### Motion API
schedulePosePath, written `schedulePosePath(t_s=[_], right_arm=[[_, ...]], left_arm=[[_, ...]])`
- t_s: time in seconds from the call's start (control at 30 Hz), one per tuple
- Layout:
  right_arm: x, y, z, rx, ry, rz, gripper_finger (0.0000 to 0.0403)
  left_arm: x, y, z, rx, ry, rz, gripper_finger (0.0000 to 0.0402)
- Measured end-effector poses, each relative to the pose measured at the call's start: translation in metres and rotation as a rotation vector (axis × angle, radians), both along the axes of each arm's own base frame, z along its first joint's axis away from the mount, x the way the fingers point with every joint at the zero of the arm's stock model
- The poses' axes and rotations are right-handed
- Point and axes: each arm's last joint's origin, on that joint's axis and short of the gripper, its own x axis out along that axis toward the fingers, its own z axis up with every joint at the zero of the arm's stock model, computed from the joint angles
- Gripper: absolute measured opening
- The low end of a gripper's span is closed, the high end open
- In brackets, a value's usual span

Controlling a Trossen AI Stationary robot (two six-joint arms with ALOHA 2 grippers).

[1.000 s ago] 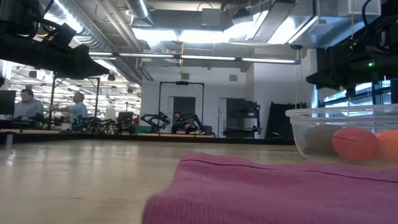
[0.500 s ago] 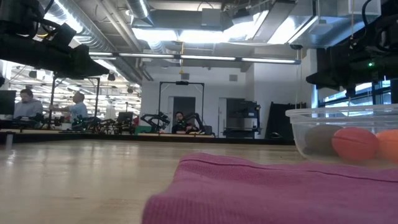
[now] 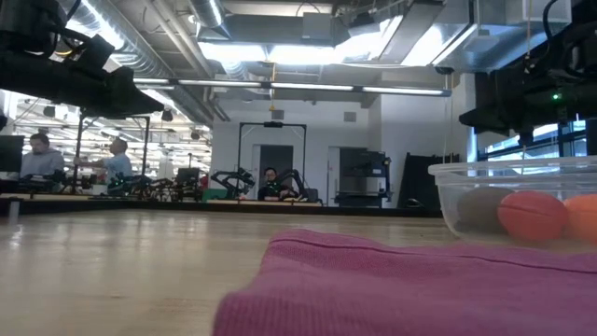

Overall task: Pick and placing Produce into tupperware
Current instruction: Return to Home Position

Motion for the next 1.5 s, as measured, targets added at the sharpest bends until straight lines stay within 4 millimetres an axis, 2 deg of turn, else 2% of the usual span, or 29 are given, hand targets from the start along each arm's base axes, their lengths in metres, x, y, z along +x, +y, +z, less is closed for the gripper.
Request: schedulePosePath(t_s=[1.5], right_arm=[[0.0,0.0,0.0,0.0,0.0,0.0,0.0046]], left_arm=[[0.0,0.0,0.0,0.0,0.0,0.0,0.0179]])
